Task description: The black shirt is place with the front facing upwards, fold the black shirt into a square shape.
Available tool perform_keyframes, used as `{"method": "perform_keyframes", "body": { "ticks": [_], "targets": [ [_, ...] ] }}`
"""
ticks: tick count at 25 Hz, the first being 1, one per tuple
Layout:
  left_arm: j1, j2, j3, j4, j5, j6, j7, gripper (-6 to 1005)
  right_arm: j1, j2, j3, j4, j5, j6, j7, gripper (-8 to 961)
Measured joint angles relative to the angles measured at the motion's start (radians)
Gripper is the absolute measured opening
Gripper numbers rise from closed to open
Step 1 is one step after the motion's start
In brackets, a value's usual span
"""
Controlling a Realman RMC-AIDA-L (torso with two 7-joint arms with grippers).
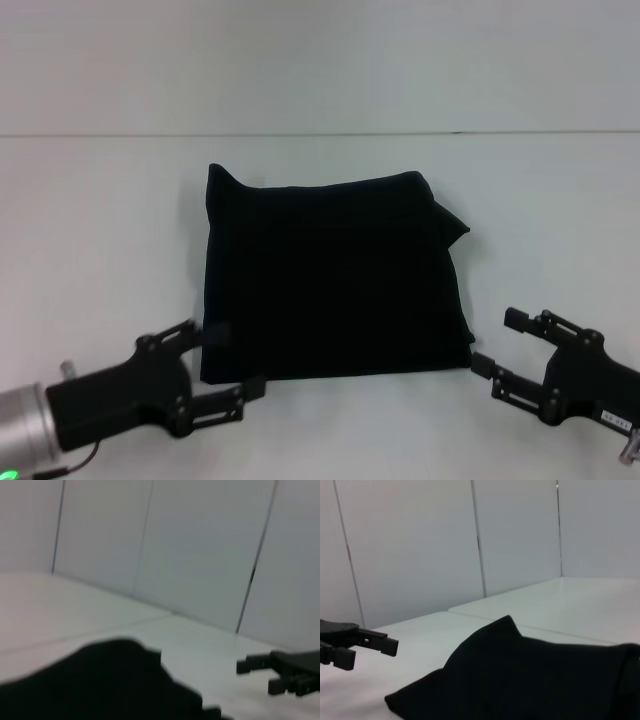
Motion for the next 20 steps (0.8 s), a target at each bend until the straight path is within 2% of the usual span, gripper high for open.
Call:
{"method": "perform_keyframes", "body": {
  "ticks": [2,7,20],
  "targets": [
    [0.019,0.0,-0.05,-0.008,0.03,0.001,0.017,877,-0.005,0.0,-0.002,0.016,0.0,0.011,-0.02,793],
    [0.04,-0.002,-0.088,-0.021,0.031,0.005,0.07,877,-0.013,0.0,-0.003,0.047,0.0,0.041,-0.064,794],
    [0.038,0.0,-0.095,-0.037,0.041,0.016,0.076,878,-0.015,0.001,0.003,0.062,0.005,0.035,-0.084,794]
  ]
}}
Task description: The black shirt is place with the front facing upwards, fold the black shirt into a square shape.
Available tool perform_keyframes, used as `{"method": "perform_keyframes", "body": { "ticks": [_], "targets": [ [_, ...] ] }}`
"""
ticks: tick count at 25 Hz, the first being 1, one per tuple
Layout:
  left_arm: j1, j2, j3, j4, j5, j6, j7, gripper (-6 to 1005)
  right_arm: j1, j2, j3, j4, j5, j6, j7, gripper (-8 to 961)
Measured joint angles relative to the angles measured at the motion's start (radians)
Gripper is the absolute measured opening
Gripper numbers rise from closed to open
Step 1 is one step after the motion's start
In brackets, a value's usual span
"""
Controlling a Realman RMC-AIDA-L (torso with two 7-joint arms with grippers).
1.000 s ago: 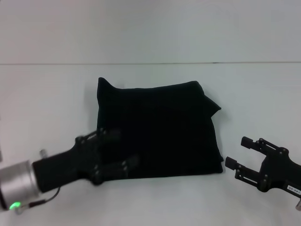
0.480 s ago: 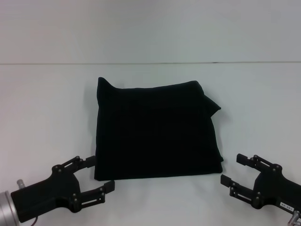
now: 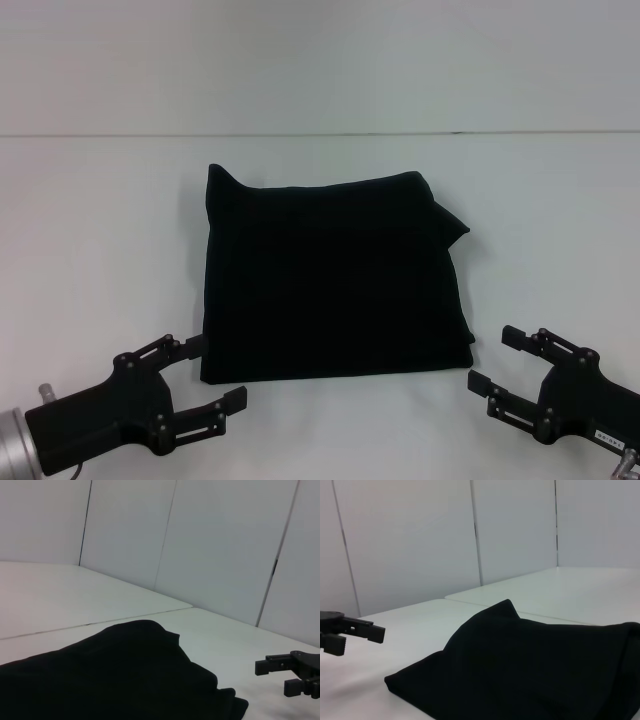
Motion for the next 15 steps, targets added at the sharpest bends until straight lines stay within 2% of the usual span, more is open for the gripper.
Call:
{"method": "perform_keyframes", "body": {
  "ticks": [15],
  "targets": [
    [-0.003,0.002,-0.001,-0.008,0.006,0.0,-0.004,878,0.002,0.002,-0.007,0.002,0.002,-0.007,-0.012,794]
  ]
}}
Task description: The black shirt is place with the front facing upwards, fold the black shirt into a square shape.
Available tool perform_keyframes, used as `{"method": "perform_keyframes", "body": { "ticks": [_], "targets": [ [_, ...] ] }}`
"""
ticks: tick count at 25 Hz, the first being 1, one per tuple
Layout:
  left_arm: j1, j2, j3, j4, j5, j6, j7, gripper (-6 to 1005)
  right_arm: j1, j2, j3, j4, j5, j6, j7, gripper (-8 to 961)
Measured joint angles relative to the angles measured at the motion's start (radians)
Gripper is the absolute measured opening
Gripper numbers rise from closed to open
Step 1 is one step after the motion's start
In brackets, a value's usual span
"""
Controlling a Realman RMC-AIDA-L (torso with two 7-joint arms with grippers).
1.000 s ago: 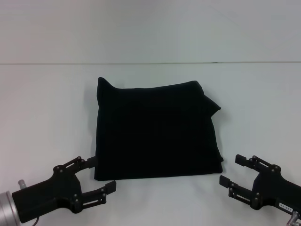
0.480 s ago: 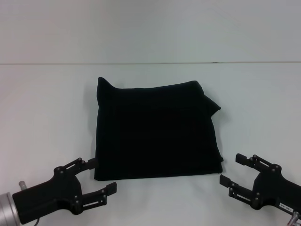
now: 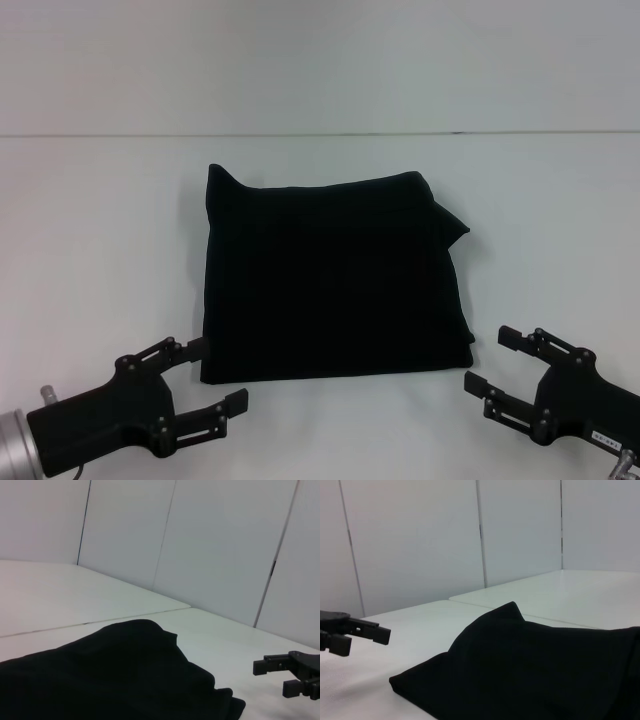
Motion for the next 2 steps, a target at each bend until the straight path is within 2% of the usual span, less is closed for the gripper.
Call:
{"method": "perform_keyframes", "body": {
  "ticks": [2],
  "targets": [
    [0.0,0.0,0.0,0.002,0.007,-0.009,0.0,878,0.0,0.0,0.0,0.0,0.0,-0.001,0.0,794]
  ]
}}
